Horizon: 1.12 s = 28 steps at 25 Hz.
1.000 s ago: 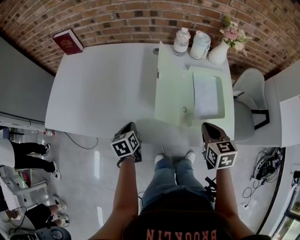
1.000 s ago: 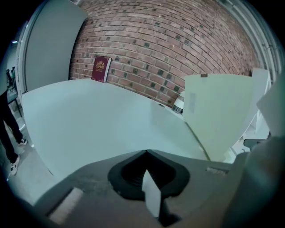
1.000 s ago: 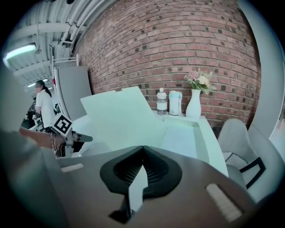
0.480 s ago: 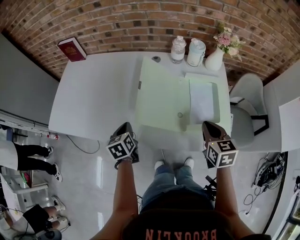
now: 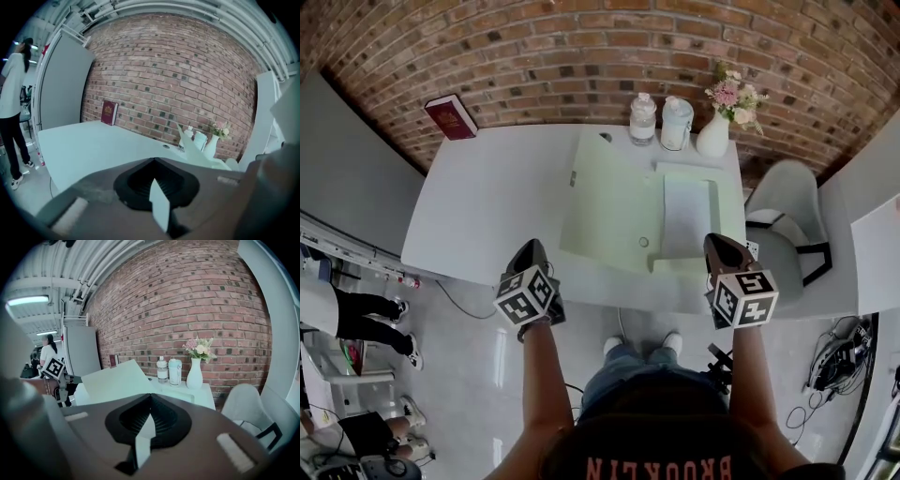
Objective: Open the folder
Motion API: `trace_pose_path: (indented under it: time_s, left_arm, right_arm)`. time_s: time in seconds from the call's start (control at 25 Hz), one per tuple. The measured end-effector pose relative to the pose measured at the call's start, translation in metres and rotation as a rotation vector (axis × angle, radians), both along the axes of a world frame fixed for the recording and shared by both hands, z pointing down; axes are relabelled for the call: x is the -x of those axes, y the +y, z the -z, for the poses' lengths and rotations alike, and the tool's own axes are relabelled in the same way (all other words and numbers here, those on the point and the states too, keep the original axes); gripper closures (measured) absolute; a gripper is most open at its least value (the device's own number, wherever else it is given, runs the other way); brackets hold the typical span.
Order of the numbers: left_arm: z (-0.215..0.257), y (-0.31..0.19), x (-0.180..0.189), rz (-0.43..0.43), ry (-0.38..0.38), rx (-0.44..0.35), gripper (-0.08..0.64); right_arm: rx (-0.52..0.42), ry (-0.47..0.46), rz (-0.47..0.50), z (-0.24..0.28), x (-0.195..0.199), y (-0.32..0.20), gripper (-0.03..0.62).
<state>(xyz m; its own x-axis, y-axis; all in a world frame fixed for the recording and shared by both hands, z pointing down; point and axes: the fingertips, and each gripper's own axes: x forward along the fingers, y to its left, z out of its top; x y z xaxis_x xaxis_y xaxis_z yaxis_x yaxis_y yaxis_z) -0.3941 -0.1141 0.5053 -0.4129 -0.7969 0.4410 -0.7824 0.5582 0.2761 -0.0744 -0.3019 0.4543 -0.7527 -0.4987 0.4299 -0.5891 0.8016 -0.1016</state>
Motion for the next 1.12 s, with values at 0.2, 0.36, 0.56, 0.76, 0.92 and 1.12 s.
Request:
trace_pose_path:
  time_s: [0.2, 0.36, 0.56, 0.76, 0.92, 1.12]
  left_arm:
    - [0.042, -0.013, -0.008, 0.001, -0.070, -0.060, 0.560]
    - [0.069, -0.027, -0.017, -0.011, -0.115, -0.096, 0.560]
    - [0.096, -0.052, -0.036, -0.062, -0.160, -0.140, 0.560]
    - [0.117, -0.082, -0.063, -0.141, -0.198, -0.183, 0.560]
    - [0.136, -0.106, -0.089, -0.219, -0.236, -0.229, 0.560]
    - [0.161, -0.131, -0.129, -0.361, -0.321, -0.316, 0.560]
  right_arm:
    - [-0.029, -0.042, 0.003, 0.018, -0.008, -0.013, 0.591]
    - [-0.047, -0.081, -0.010, 0.032, -0.018, -0.022, 0.591]
    - [-0.076, -0.134, -0.030, 0.052, -0.031, -0.032, 0.591]
    - [-0.141, -0.163, -0.059, 0.075, -0.045, -0.039, 0.592]
    - [-0.198, -0.182, -0.081, 0.094, -0.059, -0.042, 0.592]
    - [-0.259, -0.216, -0.101, 0.115, -0.077, -0.042, 0.594]
